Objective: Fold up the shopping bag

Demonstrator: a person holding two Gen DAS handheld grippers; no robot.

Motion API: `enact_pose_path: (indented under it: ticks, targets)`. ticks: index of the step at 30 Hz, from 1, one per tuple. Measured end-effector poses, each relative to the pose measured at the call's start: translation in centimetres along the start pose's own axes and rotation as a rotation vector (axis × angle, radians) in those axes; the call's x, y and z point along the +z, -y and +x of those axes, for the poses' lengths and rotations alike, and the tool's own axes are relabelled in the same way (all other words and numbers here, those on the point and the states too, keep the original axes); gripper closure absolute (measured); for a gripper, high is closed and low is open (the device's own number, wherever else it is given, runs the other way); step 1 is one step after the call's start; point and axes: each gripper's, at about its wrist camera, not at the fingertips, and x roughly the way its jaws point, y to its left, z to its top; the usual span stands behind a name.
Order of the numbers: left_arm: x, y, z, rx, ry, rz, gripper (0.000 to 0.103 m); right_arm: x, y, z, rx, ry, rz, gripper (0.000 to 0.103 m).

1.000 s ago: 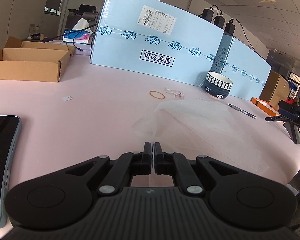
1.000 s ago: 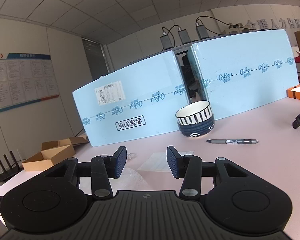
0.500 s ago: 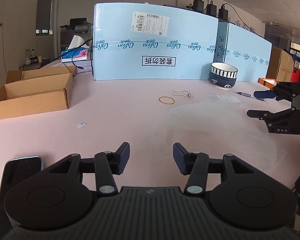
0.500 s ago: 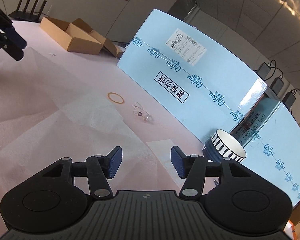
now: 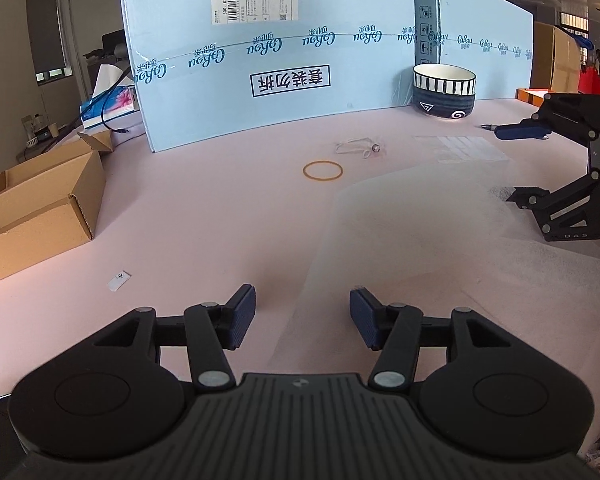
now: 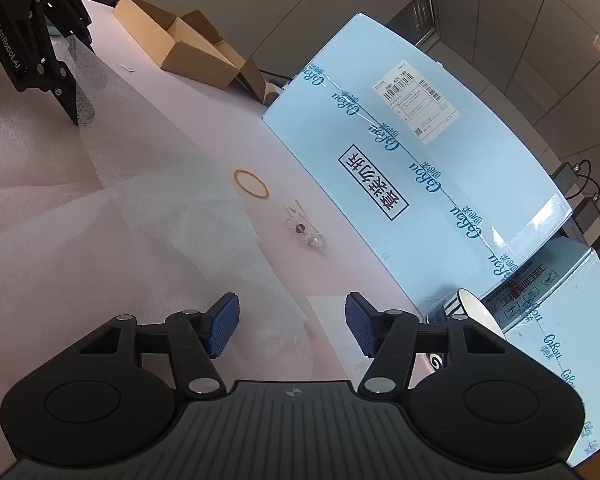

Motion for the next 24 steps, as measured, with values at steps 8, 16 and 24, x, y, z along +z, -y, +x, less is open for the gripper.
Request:
enact_pose_path:
  ticks: [8, 16, 24]
  targets:
    - [0.2, 0.6, 0.9, -0.087, 0.022, -0.028, 0.082, 0.3, -1.3, 0.6, -0.031, -0.045, -0.069, 0.101]
    - [0.1, 0.1, -0.6, -0.087, 0.091, -0.094, 0.103, 0.2, -1.0, -0.1, -0.066, -0.024, -0.037, 0.103]
    - [0.5, -3.8, -5.7, 0.03, 0.169, -0.172, 0.103, 0.9, 2.0, -4.9, -0.295, 0.091, 0.046, 0.103]
